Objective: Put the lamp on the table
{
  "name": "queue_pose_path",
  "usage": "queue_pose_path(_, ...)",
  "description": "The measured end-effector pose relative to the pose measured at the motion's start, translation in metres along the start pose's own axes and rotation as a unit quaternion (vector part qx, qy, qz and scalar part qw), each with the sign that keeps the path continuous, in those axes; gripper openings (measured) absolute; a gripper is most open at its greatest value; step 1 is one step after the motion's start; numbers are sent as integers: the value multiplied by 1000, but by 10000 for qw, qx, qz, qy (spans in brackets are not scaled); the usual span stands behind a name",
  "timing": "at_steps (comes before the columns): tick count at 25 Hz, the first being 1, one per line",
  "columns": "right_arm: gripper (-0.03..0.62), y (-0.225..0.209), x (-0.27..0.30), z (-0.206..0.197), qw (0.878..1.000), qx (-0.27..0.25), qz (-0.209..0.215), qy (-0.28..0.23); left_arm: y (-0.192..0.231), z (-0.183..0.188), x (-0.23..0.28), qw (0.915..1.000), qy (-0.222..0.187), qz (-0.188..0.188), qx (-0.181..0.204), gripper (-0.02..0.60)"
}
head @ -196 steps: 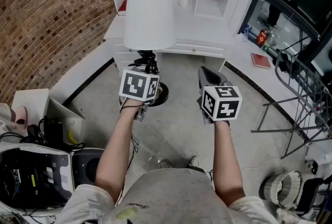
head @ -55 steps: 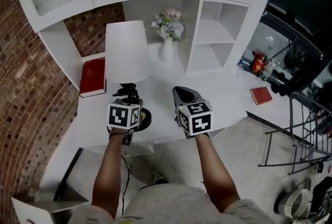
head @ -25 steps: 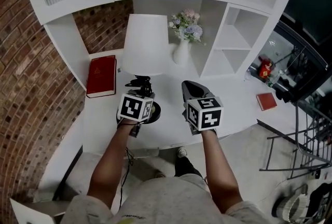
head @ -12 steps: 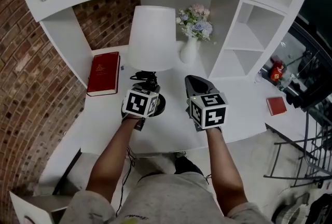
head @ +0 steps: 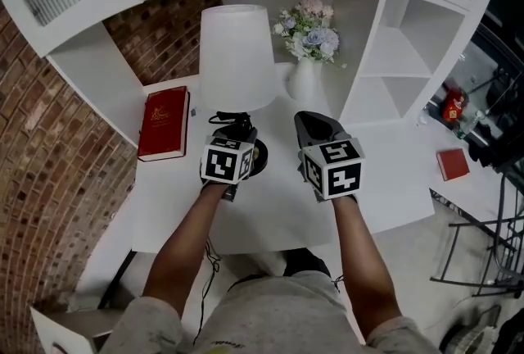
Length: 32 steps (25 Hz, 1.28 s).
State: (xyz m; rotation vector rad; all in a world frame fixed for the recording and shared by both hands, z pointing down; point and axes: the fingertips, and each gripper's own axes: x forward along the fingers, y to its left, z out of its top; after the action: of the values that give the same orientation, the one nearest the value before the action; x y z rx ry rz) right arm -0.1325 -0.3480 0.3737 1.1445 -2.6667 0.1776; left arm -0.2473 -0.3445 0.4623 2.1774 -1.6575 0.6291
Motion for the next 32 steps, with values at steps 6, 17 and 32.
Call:
queue_pose_path(6, 5, -5, 25, -12, 9999, -9, 149, 52, 13, 7, 23, 9997, -185, 113, 55, 83)
queue_pose_path(17, 5, -15, 51, -30, 9996, 81, 202, 169, 27, 7, 63, 9993, -282, 140, 178, 83)
queue_pose_path(32, 5, -44, 67, -51, 9990, 178, 122, 383, 35, 30, 120, 9976, -522, 97, 436, 83)
